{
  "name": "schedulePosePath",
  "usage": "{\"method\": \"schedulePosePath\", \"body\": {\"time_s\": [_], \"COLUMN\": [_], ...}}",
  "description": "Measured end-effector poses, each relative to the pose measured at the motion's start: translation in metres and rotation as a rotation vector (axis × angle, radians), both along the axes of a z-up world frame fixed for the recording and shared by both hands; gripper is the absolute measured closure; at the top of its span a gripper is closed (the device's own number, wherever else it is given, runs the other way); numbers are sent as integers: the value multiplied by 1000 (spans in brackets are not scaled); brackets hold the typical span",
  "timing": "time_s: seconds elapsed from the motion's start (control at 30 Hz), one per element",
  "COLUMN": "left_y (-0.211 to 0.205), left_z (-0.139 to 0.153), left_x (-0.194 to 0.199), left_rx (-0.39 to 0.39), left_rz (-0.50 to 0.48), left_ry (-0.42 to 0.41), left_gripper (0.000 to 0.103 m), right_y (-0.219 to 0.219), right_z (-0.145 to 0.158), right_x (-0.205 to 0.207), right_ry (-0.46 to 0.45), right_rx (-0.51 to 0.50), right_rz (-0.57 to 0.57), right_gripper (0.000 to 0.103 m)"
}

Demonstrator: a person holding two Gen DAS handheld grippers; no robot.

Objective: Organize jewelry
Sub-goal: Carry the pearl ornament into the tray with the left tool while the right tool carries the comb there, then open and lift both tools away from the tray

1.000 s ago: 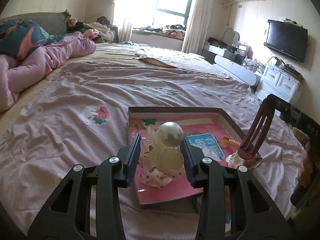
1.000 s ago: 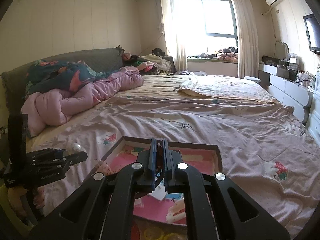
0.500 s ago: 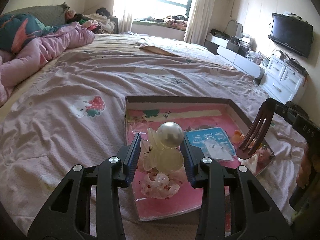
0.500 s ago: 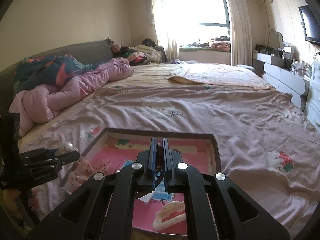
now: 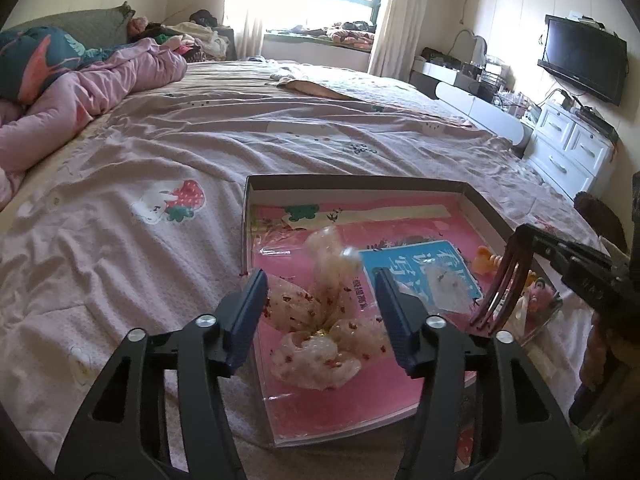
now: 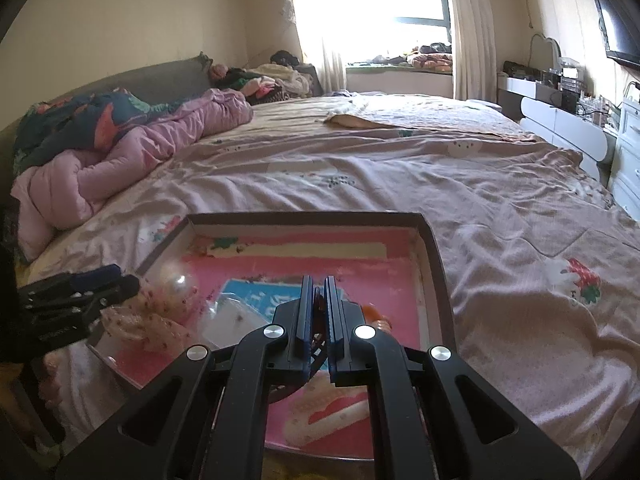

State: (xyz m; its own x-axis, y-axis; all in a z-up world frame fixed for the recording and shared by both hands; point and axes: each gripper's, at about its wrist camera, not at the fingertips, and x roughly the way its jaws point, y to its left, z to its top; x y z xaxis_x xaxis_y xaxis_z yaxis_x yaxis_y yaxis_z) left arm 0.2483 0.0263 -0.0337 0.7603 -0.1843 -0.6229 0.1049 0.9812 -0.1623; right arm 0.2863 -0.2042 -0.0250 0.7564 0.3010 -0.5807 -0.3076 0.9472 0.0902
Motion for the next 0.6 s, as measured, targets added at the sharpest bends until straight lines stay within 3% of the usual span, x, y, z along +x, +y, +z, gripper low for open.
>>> {"method": "schedulePosePath", "body": {"time_s": [0.13,0.23,0.33,0.6], "left_y": [-2,-3,-4,-6], "left_z": [3,7,14,35], "left_x": [-3,-6,-11,-29], "left_rx": [2,3,0,-23], "left_rz": [-2,-1,-1,9], "left_ry": [-7,-14,-27,-68], "left_gripper": [51,51,47,41], "right_y": [-5,-10,-14,-26], "right_z": [0,4,12,39], "right_x": [-5,-10,-20,-53], "right_ry": [1,-7,-27,-109], "right_rx": [8,16,25,47], "right_rz": [-7,-13,-14,-26], "right_gripper": [96,74,68,40]}}
